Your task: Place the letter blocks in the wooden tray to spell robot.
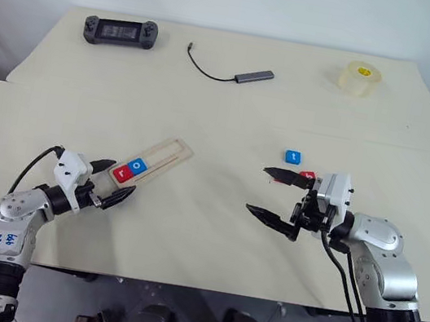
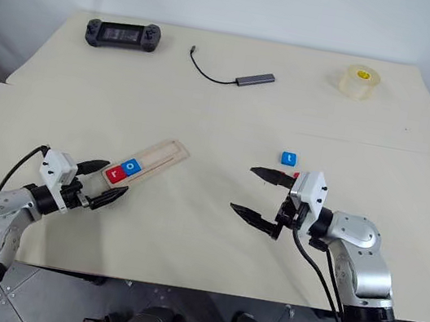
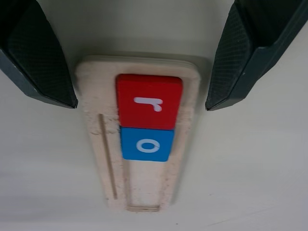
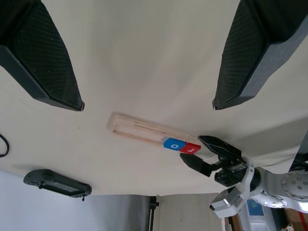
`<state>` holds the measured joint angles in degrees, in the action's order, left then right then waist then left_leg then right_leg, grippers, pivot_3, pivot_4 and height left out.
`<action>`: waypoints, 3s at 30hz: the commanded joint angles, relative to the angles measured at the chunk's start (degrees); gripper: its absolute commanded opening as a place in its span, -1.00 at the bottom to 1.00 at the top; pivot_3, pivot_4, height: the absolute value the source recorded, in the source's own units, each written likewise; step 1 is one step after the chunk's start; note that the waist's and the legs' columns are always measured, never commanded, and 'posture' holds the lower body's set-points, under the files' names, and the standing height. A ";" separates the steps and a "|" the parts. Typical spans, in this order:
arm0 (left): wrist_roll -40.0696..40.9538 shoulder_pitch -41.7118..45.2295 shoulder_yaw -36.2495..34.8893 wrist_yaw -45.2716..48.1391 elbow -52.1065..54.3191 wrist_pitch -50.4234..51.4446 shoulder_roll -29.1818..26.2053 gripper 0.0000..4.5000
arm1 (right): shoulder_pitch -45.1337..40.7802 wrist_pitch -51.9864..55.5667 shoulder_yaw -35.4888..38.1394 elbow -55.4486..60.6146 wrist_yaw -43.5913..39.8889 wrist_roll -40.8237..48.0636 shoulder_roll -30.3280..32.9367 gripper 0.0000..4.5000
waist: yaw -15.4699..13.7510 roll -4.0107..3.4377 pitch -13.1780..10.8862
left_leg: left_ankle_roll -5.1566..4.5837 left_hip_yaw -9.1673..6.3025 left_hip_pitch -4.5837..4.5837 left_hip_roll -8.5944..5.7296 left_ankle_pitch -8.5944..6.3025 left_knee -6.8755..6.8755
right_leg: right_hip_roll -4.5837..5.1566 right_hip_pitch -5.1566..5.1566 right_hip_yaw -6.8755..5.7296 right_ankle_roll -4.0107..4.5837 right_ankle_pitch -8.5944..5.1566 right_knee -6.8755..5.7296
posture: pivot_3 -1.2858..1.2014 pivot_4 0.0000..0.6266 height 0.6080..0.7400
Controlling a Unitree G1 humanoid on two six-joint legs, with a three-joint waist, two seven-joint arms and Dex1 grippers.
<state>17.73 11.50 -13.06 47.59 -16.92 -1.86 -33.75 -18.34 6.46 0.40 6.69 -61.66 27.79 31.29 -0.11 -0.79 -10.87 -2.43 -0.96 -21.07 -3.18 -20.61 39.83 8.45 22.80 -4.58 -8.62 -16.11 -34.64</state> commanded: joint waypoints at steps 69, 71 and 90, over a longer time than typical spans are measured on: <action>9.45 3.47 8.15 23.41 11.19 2.85 -1.79 0.97 | 21.53 19.59 25.47 14.22 25.79 4.22 9.75 1.00 | -0.16 -0.16 0.05 | -0.03 0.02 0.07 0.07 -0.01 0.05 | 0.02 -0.09 0.20 0.00 0.00 0.05 | 0.03 -0.52 1.00; 10.01 2.38 8.11 23.63 12.97 3.72 -1.92 0.97 | 13.79 27.66 23.18 13.00 27.47 6.01 12.89 1.00 | 0.12 -0.21 0.05 | -0.03 0.05 0.06 0.06 0.00 0.07 | 0.03 -0.06 0.21 0.00 0.01 0.04 | 0.03 -0.52 1.00; 11.00 -1.74 6.11 17.51 20.62 5.76 -0.12 0.97 | -12.67 48.22 2.96 1.01 27.68 -1.13 17.11 1.00 | -1.09 -0.18 0.05 | -0.06 -0.07 -0.22 -0.02 -0.02 -0.10 | 0.03 0.05 -0.05 0.04 -0.02 0.23 | 0.03 -0.52 1.00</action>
<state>27.70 9.94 -5.77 65.62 1.65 4.71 -33.90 -30.13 55.12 2.61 6.59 -33.55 27.14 48.09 -1.20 -0.98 -10.82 -2.48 -1.01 -21.27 -3.19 -20.64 39.74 8.47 22.85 -4.63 -8.57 -16.13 -34.42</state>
